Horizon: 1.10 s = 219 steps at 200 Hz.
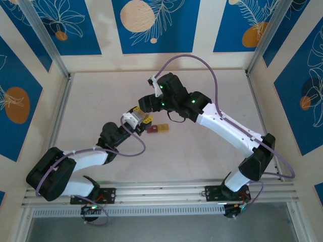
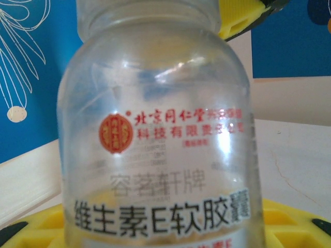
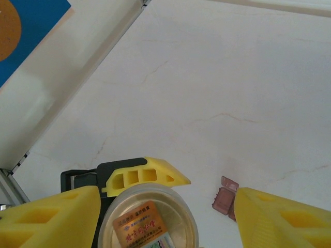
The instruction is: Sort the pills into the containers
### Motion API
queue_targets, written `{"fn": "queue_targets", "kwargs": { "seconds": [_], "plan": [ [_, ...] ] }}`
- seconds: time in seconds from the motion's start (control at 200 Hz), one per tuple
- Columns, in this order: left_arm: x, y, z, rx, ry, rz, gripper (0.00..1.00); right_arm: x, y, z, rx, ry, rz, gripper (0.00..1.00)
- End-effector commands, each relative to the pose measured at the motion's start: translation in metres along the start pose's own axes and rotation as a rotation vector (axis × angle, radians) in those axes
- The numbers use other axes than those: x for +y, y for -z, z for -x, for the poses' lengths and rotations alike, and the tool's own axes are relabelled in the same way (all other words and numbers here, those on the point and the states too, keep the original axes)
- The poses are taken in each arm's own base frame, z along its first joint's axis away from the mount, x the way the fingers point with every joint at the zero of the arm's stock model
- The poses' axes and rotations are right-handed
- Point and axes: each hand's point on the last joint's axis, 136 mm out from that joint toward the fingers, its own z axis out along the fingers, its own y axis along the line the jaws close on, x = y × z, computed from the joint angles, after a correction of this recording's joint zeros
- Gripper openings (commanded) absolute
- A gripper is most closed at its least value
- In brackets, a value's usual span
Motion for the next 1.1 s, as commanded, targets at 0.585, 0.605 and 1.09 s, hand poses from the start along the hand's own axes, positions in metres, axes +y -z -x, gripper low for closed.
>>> {"fn": "queue_targets", "kwargs": {
  "seconds": [0.585,0.605,1.09],
  "plan": [
    [-0.024,0.009,0.047,-0.108,-0.050,-0.149,0.00,0.051,0.032,-0.043,0.021,0.399,0.492,0.27],
    [-0.027,0.010,0.048,-0.112,-0.050,-0.165,0.00,0.053,0.035,-0.045,0.017,0.427,0.515,0.27],
    [-0.072,0.022,0.066,-0.207,-0.024,-0.459,0.00,0.044,0.069,-0.067,0.020,0.766,0.671,0.53]
  ]
}}
